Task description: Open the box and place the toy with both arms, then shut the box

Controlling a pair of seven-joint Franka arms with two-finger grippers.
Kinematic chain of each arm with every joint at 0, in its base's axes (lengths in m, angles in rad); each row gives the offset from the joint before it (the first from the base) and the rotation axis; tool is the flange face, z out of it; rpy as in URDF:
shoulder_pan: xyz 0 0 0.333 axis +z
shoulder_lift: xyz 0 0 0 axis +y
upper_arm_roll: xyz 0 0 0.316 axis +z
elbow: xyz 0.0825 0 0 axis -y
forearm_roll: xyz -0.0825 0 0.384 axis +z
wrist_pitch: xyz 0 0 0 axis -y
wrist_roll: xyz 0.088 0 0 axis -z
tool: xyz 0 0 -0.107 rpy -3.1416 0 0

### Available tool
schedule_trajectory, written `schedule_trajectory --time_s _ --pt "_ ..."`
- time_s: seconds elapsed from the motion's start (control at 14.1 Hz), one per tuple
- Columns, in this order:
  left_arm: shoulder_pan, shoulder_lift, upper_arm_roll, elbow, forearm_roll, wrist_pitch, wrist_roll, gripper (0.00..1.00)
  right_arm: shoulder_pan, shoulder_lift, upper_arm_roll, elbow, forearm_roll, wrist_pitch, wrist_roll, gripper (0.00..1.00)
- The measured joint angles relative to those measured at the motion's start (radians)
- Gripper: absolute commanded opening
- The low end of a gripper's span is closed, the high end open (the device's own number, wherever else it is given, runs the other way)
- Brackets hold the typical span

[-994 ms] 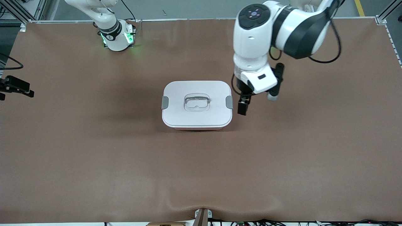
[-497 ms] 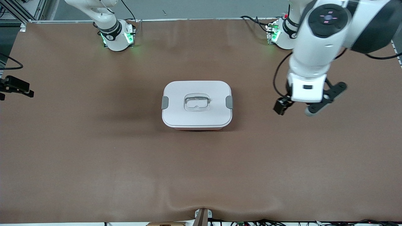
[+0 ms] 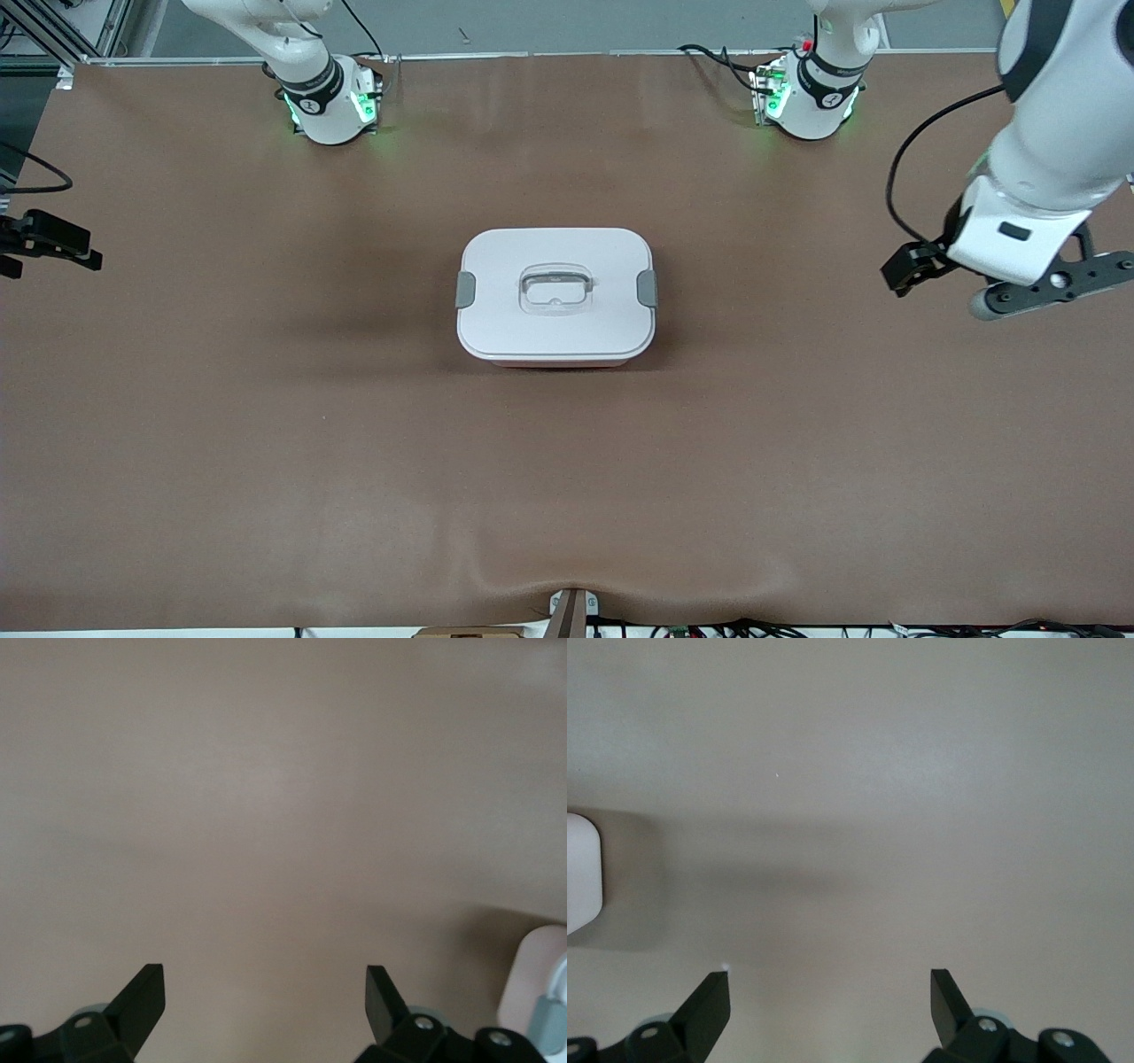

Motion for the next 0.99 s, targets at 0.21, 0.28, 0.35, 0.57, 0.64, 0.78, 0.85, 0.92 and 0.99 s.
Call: schedule_trajectory --time_s 0.21,0.28,0.35,0.57,0.64,0.78,0.85,0.92,0.99 --pt "0.068 -0.025 -0.001 0.004 -0.047 -0.004 0.123 1.0 -0.001 -0.04 0.0 -0.061 0.0 0.018 0.001 1.0" --pt "0.089 -0.034 -0.001 0.004 -0.075 -0.006 0.16 1.0 -0.001 -0.042 0.0 -0.068 0.0 0.021 0.001 1.0" --pt "0.101 -0.044 -0.001 0.004 -0.096 -0.009 0.199 1.0 -0.002 -0.043 0.0 -0.07 0.0 0.024 0.001 1.0" --pt "0.072 -0.105 0.036 -0.028 -0.134 -0.032 0.264 1.0 -0.002 -0.043 0.0 -0.07 0.0 0.028 0.001 1.0" --pt "0.01 -0.14 0.106 -0.062 -0.168 -0.033 0.267 1.0 -0.002 -0.043 0.0 -0.07 0.0 0.028 0.002 1.0" --pt "-0.137 -0.201 0.279 -0.128 -0.224 -0.032 0.271 1.0 -0.002 -0.044 0.0 -0.069 0.0 0.029 0.002 1.0" --pt "-0.17 -0.222 0.322 -0.149 -0.234 -0.032 0.276 1.0 -0.002 -0.044 0.0 -0.068 0.0 0.029 0.003 1.0" --pt "-0.183 -0.24 0.338 -0.167 -0.239 -0.032 0.284 1.0 -0.002 -0.045 0.0 -0.067 0.0 0.03 0.003 1.0" --pt "-0.186 -0.257 0.342 -0.187 -0.241 -0.028 0.287 1.0 -0.002 -0.046 0.0 -0.066 0.0 0.031 0.004 1.0"
